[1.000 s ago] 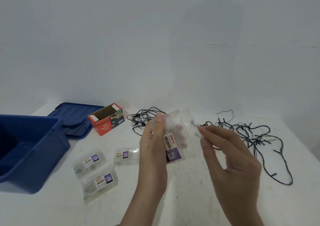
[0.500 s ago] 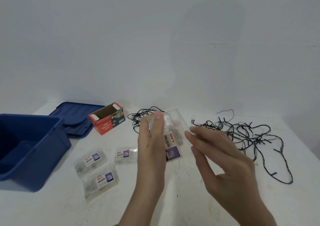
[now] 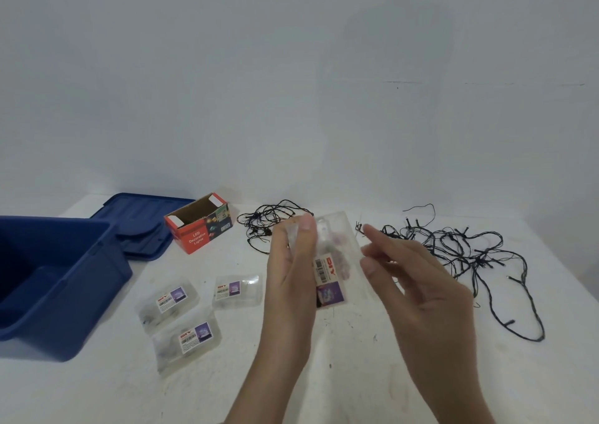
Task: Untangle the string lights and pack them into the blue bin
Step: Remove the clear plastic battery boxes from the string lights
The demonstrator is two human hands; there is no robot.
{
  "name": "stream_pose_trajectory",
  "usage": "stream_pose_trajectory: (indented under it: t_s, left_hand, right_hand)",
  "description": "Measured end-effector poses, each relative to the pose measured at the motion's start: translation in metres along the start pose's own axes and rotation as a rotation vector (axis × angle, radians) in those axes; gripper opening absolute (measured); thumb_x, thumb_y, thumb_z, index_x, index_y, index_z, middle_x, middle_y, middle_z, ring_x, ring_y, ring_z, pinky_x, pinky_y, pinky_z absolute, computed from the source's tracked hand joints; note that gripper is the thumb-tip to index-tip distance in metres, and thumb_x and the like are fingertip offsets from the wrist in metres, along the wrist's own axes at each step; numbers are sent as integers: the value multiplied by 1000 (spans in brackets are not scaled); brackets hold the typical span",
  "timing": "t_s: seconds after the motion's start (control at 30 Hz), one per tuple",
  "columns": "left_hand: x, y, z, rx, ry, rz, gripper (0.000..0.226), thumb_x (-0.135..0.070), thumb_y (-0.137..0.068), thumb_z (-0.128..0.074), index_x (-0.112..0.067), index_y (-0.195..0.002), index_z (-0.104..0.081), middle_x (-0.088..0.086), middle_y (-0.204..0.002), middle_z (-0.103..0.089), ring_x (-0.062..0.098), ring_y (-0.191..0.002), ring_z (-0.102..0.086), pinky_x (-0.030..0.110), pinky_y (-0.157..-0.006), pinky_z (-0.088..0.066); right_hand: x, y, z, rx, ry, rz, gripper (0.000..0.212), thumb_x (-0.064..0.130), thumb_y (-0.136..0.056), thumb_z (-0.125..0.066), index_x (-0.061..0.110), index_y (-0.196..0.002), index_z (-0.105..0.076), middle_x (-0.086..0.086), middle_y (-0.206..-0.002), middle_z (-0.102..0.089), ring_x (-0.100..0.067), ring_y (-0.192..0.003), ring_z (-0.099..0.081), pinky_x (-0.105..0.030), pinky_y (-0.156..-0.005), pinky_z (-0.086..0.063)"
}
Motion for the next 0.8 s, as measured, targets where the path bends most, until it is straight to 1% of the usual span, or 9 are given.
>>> stream_pose_trajectory:
  t_s: [0.1,0.17,0.27,0.33,0.47,0.6,0.67,0.73,0.8]
  left_hand:
    - [1,1,-6,47,33,25,40,-53,-73,-49,-20,-96,-56,-6,-73,-65,8,-63,-63,27,-56,-52]
    - [5,1,-7,64,58,43,37,-53,-79,-58,-19,-95,-55,-2,-76,-64,11,-65,-63,29,-56,-52]
    - [6,1,-6,66,58,33,40,-51,-79,-50,-17,-99,-54,7,-85,-63,14,-73,-63,34,-64,-52]
    - [6,2,-6,63,56,22,44,-50,-79,-48,-14,-104,-53,13,-90,-62,18,-79,-64,40,-71,-52]
    - [4,3,-6,27,71,10,41,-49,-80,-46,-16,-104,-53,2,-83,-62,22,-80,-63,53,-78,-52]
    - [2,6,-8,28,55,4,46,-57,-85,-47,-18,-108,-50,-7,-77,-63,10,-71,-65,30,-61,-54]
    - [10,5,-7,46,72,74,51,-59,-83,-43,-19,-113,-50,-1,-89,-67,13,-80,-67,32,-70,-54]
    - [23,2,-3,54,143,187,56,-56,-81,-43,-17,-120,-50,11,-106,-68,22,-96,-66,36,-82,-53]
    - [33,0,-2,93,219,282,58,-51,-88,-42,-10,-129,-46,22,-122,-61,29,-110,-61,36,-86,-53]
  right_hand:
    - [-12,-2,0,-5,-205,-178,24,17,-68,-69,27,-89,-77,7,-77,-67,-1,-72,-61,-10,-69,-48]
    - [-14,-2,1,-23,-248,-212,22,17,-67,-68,29,-84,-77,5,-78,-68,0,-70,-62,-10,-65,-47]
    - [-10,1,0,-11,-173,-158,20,20,-72,-71,33,-86,-76,4,-79,-68,-2,-72,-60,-13,-66,-48]
    - [-4,3,-2,5,-61,-82,17,29,-79,-73,38,-93,-73,3,-81,-64,-4,-75,-59,-16,-68,-48]
    - [5,7,-8,16,55,25,24,38,-81,-56,41,-100,-69,14,-88,-58,-2,-83,-57,-8,-70,-44]
    - [5,11,-16,77,201,90,40,41,-79,-58,34,-118,-62,13,-100,-55,-6,-97,-55,-9,-78,-41]
    - [2,13,-19,123,275,110,51,44,-79,-58,30,-128,-56,12,-110,-53,-7,-107,-53,-9,-86,-39]
    - [0,16,-22,171,372,160,61,45,-79,-58,26,-136,-47,22,-119,-46,-6,-115,-48,-8,-94,-35]
    - [-3,17,-28,216,489,214,71,45,-77,-58,24,-141,-36,26,-123,-38,-1,-119,-41,-12,-98,-33]
Point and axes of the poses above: each hand's wrist, its own y-axis away from the middle knuckle, its own z-axis out of the back of the hand, x = y × z, the point moved 9 cm from there along -y, towards the middle knuckle
